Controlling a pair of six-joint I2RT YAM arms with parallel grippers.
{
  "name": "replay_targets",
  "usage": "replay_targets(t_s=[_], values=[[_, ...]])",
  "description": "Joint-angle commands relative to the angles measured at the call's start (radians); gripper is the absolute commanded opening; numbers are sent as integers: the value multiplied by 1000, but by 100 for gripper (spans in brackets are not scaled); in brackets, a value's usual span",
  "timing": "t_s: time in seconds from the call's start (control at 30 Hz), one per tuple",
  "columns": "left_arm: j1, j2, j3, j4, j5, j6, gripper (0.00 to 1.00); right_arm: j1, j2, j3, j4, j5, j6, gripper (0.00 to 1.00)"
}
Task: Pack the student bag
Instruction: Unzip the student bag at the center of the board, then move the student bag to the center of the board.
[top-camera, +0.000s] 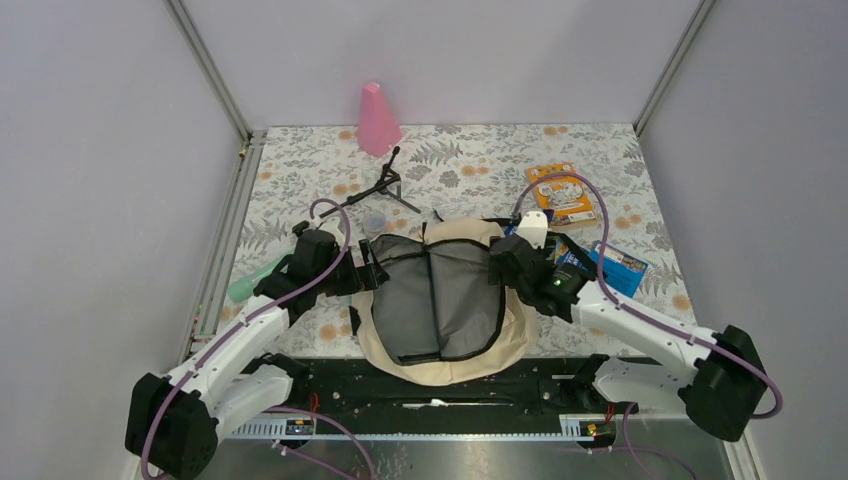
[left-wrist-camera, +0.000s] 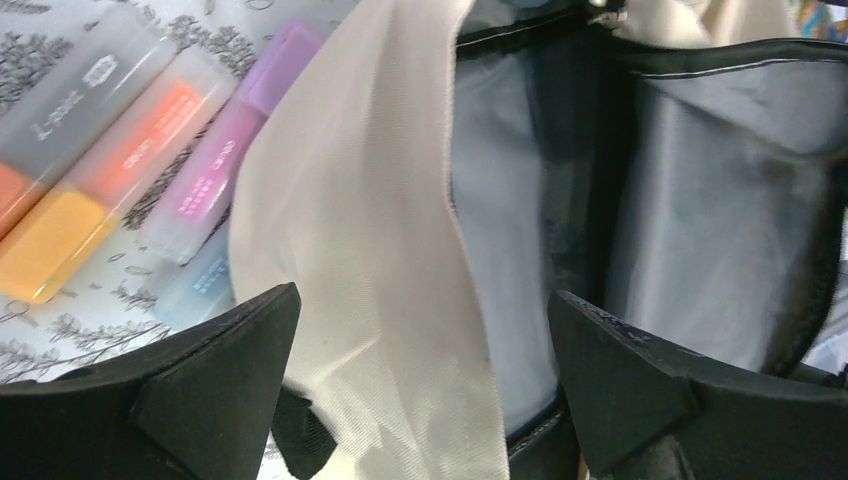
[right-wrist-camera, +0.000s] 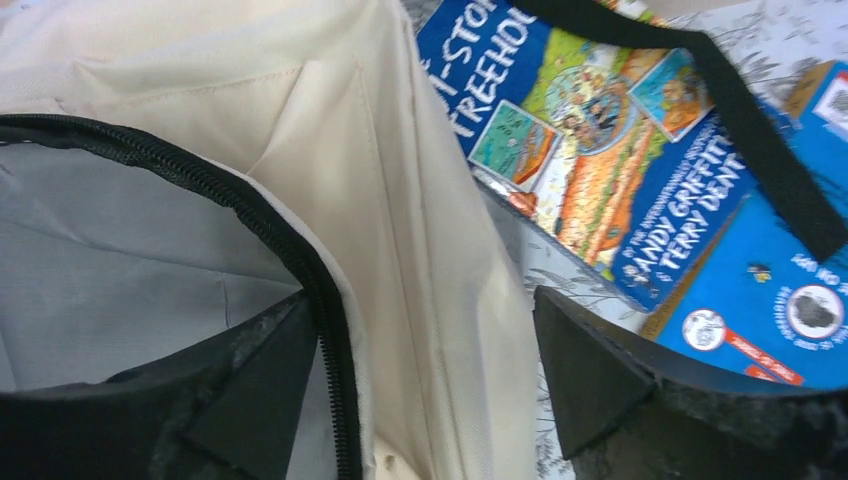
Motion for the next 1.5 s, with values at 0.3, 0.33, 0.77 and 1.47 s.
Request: replay_targets(t_s=[0.3,0.33,0.77,1.47], values=[[-5,-40,38,-47,-102,15,99,-11,-339,31,-92,3,-114,95],[-6,-37,39,-48,-104,18,99,-11,-345,27,-78,-25,-126,92],[-60,136,133,-98,-125,107,99,-92,-265,23,-63,-71,-76,100],[-79,132,420,-162,6,251,0,-809,-304,-181,-6,-456,45,100]])
